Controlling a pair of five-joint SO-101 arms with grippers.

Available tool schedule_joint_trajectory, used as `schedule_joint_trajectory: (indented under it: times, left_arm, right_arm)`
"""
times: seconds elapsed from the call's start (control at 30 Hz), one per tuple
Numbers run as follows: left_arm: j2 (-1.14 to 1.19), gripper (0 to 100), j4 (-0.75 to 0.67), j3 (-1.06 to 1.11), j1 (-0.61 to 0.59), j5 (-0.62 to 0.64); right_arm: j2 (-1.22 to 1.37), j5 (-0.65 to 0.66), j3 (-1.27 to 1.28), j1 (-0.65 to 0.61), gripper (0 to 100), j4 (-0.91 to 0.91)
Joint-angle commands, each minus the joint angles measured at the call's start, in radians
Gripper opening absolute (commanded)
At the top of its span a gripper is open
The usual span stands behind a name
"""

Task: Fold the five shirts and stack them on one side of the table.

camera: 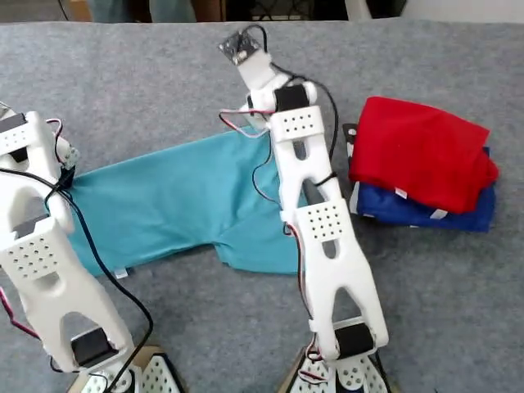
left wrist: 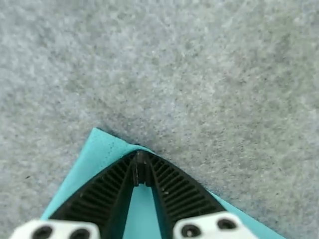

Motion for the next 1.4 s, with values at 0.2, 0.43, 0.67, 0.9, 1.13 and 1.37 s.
schedule_joint_trajectory:
  times: [0.2, 0.43, 0.67, 0.9, 1.13, 1.37]
  left_arm:
    - [-0.173, 3, -0.118, 0.117, -0.022, -0.015]
    - [-0.443, 3, -0.43, 0.513, -0.036, -0.072]
    - [-0.539, 3, -0.612, 0.688, -0.045, -0.072]
    - [-0.539, 3, -0.614, 0.688, -0.045, -0.072]
    - [-0.537, 3, -0.617, 0.705, -0.044, -0.072]
    - [-0.537, 3, -0.617, 0.704, -0.056, -0.072]
  right_arm:
    - [-0.389, 0.272, 0.128, -0.084, 20.1, 0.315]
    - [-0.848, 0.457, 0.943, -0.181, 20.2, 0.307]
    - [-1.193, 0.546, 1.592, -0.21, 20.2, 0.166]
    - [-1.419, 0.575, 2.107, -0.293, 20.5, -0.072]
    - [-1.411, 0.574, 2.31, -0.339, 20.5, -0.265]
    - [-1.239, 0.562, 2.313, -0.336, 20.4, -0.408]
